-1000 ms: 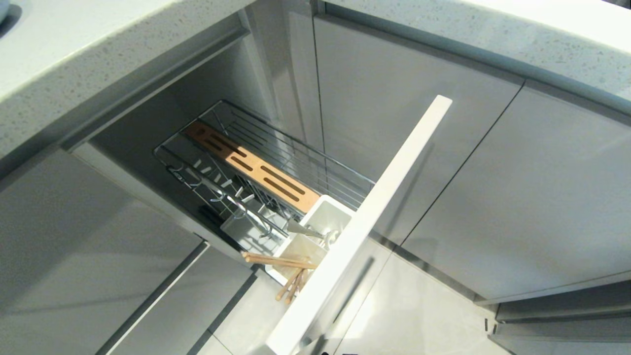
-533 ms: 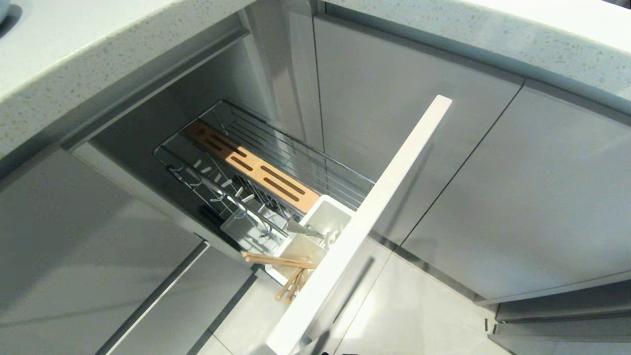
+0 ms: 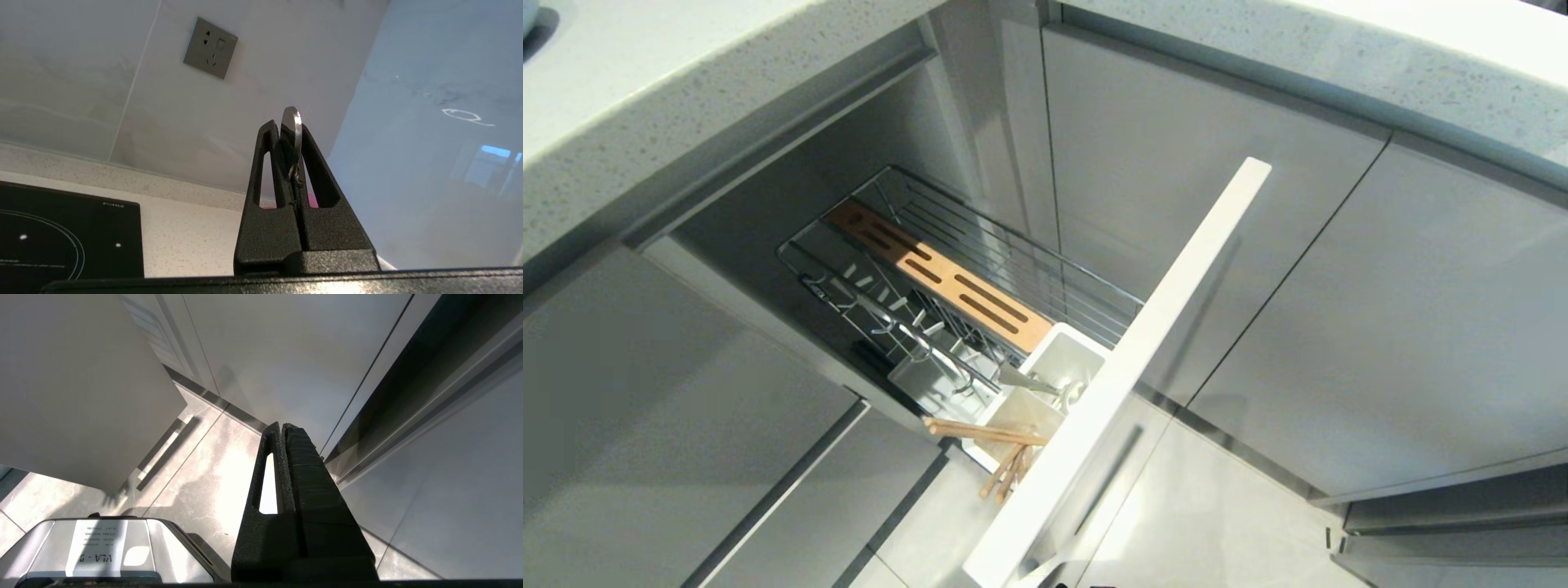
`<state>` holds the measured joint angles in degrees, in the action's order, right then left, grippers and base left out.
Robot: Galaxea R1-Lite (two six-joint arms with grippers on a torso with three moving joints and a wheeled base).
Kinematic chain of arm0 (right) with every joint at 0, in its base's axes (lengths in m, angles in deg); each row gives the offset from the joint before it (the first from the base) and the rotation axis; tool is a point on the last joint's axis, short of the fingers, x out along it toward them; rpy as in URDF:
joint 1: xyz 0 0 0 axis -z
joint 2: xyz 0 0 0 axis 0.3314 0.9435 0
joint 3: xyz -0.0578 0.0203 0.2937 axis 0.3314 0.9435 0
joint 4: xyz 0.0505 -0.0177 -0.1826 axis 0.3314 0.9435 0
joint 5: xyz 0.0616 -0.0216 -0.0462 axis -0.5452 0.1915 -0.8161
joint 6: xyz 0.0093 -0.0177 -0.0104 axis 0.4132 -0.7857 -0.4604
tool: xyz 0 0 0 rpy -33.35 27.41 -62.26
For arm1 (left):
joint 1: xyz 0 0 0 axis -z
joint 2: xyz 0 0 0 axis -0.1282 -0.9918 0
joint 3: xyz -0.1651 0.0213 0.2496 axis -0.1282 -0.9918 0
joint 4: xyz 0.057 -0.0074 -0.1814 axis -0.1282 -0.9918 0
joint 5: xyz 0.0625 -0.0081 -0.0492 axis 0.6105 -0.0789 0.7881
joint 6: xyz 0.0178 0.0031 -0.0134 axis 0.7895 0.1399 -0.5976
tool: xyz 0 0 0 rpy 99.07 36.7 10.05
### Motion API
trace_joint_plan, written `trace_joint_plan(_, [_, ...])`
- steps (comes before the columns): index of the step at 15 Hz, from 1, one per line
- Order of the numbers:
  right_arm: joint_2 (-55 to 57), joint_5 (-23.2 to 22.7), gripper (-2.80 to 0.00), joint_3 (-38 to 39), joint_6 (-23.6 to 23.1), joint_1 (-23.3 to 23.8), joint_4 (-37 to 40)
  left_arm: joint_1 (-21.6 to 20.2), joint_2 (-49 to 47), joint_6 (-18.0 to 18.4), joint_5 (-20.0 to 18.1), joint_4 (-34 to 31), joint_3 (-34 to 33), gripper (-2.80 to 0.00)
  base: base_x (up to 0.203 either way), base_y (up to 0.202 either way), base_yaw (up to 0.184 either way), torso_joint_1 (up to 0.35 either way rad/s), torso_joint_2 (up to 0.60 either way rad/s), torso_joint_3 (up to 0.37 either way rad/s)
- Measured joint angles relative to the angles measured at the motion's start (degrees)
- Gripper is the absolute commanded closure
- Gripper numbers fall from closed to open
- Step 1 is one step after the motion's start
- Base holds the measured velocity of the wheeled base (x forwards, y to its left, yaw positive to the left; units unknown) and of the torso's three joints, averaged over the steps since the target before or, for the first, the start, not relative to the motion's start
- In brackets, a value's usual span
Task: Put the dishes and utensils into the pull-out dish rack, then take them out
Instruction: Take the fork out of the cupboard
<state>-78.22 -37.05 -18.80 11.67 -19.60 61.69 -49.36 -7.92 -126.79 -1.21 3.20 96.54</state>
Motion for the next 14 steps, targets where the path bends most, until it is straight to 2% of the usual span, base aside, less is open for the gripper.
trace_joint_plan(3, [0.00,0.00,0.00,0.00,0.00,0.00,-0.02,-0.06,-3.73,-0.36,-0.01,2.41,1.52,0.00,0.000,0.000,0.000,0.000,0.00,0.000])
trace_joint_plan(7, [0.00,0.00,0.00,0.00,0.00,0.01,-0.03,-0.01,-6.22,-1.91,-0.10,1.78,1.17,0.00,0.000,0.000,0.000,0.000,0.00,0.000])
trace_joint_plan(10, [0.00,0.00,0.00,0.00,0.00,0.00,-0.03,0.47,-6.73,-3.18,-1.84,1.64,0.98,0.00,0.000,0.000,0.000,0.000,0.00,0.000])
trace_joint_plan(12, [0.00,-0.02,0.00,0.00,0.00,0.00,-0.02,1.30,-6.75,-3.82,-2.46,0.08,0.85,0.00,0.000,0.000,0.000,0.000,0.00,0.000])
trace_joint_plan(14, [0.00,-0.02,0.00,0.00,0.00,0.00,-0.02,1.73,-6.65,-4.57,-5.29,-4.23,1.09,0.00,0.000,0.000,0.000,0.000,0.00,0.000])
